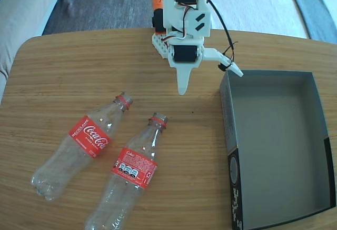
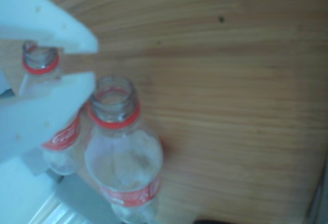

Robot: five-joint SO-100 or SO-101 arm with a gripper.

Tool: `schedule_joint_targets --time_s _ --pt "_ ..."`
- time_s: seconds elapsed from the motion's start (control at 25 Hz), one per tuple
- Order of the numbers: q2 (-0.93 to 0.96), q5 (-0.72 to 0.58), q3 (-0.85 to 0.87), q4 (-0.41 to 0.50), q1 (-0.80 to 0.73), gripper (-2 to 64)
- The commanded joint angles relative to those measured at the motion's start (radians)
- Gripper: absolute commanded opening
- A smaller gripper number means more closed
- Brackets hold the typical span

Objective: Grasp the bottles and put them in the box.

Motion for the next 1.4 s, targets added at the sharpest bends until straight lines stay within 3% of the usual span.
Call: schedule_joint_targets --time_s 0.0,1.36 --pt "0.006 0.000 -0.009 -0.002 0.003 -0.1" --pt "0.006 0.008 -0.018 -0.018 -0.002 -0.2"
